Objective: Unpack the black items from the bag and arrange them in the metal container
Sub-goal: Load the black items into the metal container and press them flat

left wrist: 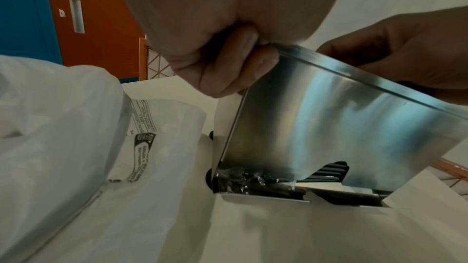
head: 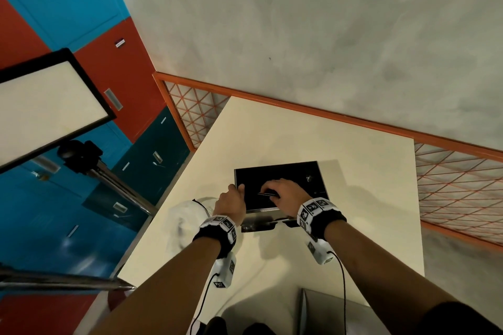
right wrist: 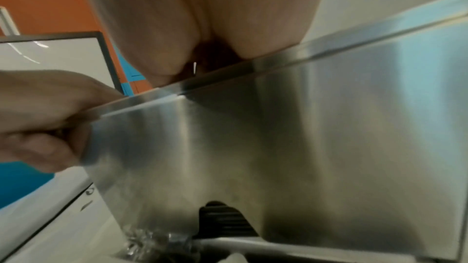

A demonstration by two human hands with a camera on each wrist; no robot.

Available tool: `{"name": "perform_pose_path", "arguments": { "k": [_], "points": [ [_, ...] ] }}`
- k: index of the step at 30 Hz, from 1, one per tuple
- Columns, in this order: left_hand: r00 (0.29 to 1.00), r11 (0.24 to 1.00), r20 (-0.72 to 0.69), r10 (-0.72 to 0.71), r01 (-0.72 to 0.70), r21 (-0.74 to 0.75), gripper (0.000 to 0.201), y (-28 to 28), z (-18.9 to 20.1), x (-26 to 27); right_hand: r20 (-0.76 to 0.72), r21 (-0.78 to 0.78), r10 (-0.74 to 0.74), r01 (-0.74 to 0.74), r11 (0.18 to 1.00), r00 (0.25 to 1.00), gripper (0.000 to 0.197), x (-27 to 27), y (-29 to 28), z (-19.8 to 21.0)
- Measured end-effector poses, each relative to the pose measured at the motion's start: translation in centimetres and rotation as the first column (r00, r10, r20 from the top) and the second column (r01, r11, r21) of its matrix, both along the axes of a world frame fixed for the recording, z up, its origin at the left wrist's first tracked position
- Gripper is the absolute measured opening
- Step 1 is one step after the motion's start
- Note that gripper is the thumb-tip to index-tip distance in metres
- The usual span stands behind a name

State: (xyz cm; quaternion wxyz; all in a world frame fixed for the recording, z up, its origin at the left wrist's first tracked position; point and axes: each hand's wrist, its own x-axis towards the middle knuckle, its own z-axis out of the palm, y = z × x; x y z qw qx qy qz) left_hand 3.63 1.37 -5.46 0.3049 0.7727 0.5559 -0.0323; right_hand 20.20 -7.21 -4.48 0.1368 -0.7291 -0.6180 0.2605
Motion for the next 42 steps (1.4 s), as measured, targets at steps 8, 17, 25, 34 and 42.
{"name": "perform_pose_path", "arguments": {
  "k": [8,17,25,34,42],
  "points": [
    [1.000,1.000,0.003,0.011,-0.011,0.012,0.053,-0.1,0.0,0.0,-0.024,0.060,-0.016,0.017,0.998,1.000,0.038,-0.5,1.7,-0.7],
    [1.000,1.000,0.000,0.019,-0.019,0.006,0.053,-0.1,0.0,0.1,0.273,-0.248,-0.064,0.135,0.959,0.960,0.048,-0.2,2.4,-1.7],
    [1.000,1.000,0.002,0.030,-0.030,0.002,0.051,0.0,-0.2,0.2,0.387,-0.220,-0.001,0.094,0.971,0.922,0.044,-1.3,1.3,-0.7],
    [0.999,0.999,0.000,0.035,-0.035,-0.005,0.051,0.0,-0.3,0.1,0.203,0.093,0.005,-0.024,0.995,0.979,0.033,-2.2,-0.3,0.8],
    [0.999,0.999,0.004,0.034,-0.034,-0.013,0.051,0.0,-0.3,0.2,0.117,-0.110,0.048,-0.035,0.993,0.992,0.049,-3.2,0.3,-0.5]
  ]
}}
